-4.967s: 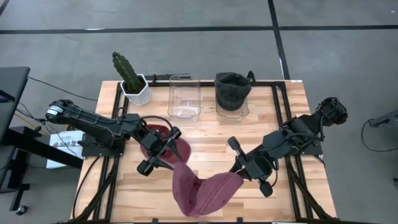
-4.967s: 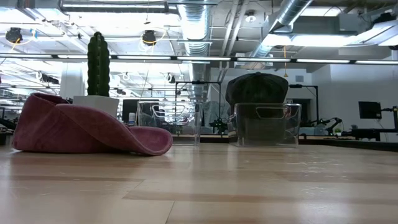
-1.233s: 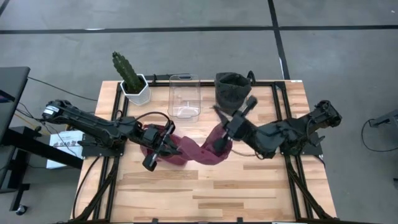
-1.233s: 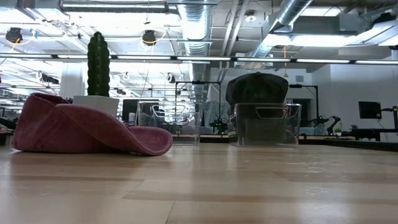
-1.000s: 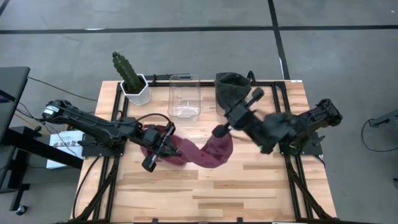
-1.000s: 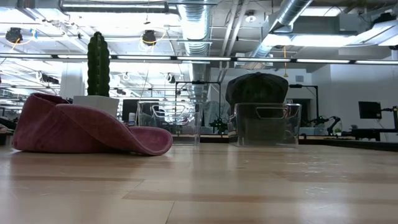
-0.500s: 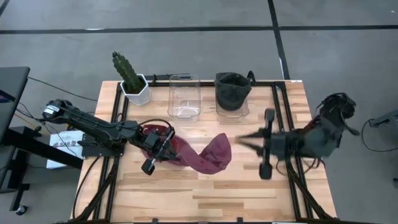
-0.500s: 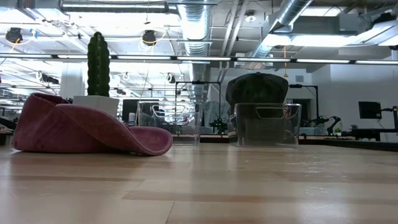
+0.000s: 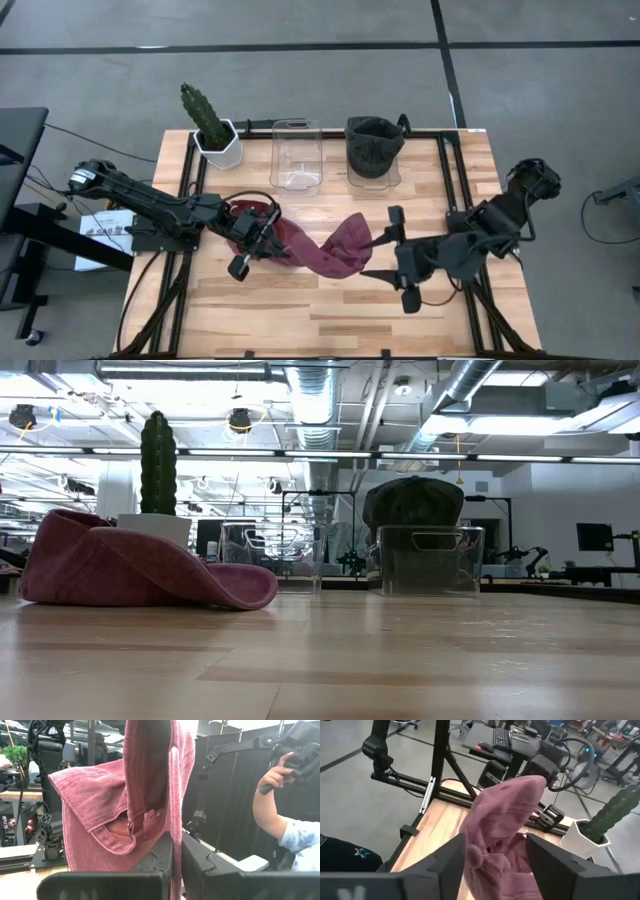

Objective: Pick & Place hat
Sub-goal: Put the right red cap into the transparent bin, then put the red cap into the transparent bin

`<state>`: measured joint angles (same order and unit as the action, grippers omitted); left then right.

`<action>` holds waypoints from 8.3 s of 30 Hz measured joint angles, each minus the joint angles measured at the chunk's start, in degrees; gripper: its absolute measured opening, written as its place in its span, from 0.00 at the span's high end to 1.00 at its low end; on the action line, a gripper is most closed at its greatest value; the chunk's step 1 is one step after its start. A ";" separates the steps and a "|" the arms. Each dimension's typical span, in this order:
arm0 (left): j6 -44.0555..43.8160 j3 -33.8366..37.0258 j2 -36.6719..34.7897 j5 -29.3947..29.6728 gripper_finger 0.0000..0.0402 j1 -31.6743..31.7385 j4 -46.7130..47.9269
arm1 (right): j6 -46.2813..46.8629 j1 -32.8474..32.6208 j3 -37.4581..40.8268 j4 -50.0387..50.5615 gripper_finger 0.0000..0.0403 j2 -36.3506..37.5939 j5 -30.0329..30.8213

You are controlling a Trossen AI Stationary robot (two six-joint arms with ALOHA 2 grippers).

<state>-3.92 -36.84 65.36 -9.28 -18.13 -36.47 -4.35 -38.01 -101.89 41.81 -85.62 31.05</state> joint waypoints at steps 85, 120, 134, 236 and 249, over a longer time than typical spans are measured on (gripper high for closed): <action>-0.51 20.02 -30.79 19.77 0.76 12.74 17.55 | -23.89 71.61 -0.07 -18.02 1.00 -16.17 -68.49; 3.10 20.02 -5.41 19.31 0.76 26.62 6.03 | -42.43 79.51 -32.16 9.16 1.00 -44.74 -72.24; 3.67 20.02 -4.11 19.30 0.76 30.68 4.76 | -43.52 78.27 -31.67 8.74 1.00 -44.96 -70.64; -8.26 24.06 -4.15 31.69 0.76 -21.25 2.43 | 6.83 26.10 -8.97 40.05 0.73 -43.06 -54.55; -9.03 24.09 -4.15 31.54 0.76 -20.99 0.47 | 7.53 13.19 21.15 -12.98 0.73 -18.79 -26.17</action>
<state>-12.95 -12.75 61.21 22.26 -39.11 -36.00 3.18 -24.82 -80.73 28.84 -104.41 4.88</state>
